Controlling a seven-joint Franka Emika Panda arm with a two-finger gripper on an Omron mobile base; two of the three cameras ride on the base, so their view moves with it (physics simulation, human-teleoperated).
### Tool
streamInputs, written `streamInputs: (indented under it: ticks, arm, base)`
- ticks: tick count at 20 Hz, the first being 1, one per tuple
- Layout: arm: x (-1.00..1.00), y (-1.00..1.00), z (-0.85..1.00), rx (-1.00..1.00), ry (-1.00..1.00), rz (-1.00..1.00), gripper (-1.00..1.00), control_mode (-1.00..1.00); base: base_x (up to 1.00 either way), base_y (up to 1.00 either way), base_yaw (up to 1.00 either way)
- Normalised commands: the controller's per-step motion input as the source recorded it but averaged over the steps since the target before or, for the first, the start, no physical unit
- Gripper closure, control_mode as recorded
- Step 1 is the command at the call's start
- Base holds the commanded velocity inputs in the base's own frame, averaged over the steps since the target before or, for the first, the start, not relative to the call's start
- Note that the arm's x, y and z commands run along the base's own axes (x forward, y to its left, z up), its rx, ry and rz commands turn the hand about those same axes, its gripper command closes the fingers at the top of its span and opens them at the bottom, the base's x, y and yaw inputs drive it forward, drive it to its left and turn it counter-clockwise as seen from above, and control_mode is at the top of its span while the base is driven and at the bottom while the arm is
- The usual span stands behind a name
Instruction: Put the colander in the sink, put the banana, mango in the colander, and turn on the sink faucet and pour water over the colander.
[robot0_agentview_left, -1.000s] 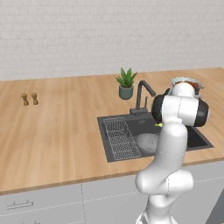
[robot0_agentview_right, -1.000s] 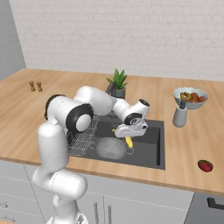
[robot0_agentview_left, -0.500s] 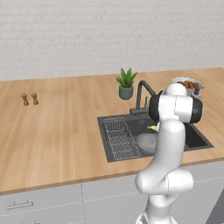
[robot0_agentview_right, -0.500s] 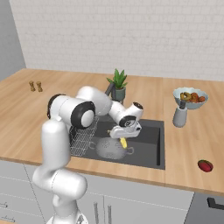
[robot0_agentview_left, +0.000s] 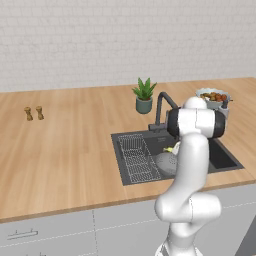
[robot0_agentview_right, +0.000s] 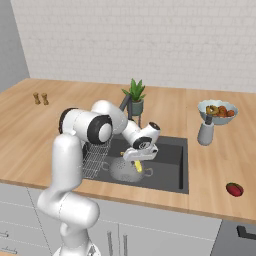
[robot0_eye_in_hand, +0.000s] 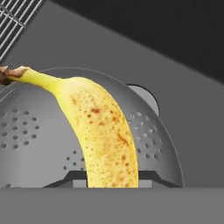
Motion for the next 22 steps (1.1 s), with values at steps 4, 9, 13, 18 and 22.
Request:
streamInputs:
  ticks: [4, 9, 13, 18, 22]
  arm:
    - [0.02, 0.09, -0.21, 0.05, 0.0, 0.0, 1.0, -1.0]
    - [0.0, 0.2, -0.13, 0.02, 0.0, 0.0, 1.0, -1.0]
    - [0.0, 0.14, -0.24, 0.0, 0.0, 0.0, 1.0, -1.0]
    - [0.0, 0.04, -0.24, 0.0, 0.0, 0.0, 1.0, -1.0]
    - [0.0, 0.0, -0.21, 0.0, -0.01, 0.0, 1.0, -1.0]
  base:
    - [0.0, 0.0, 0.0]
    - [0.0, 0.0, 0.0]
    - [0.0, 0.0, 0.0]
    - [0.0, 0.0, 0.0]
    - [0.0, 0.0, 0.0]
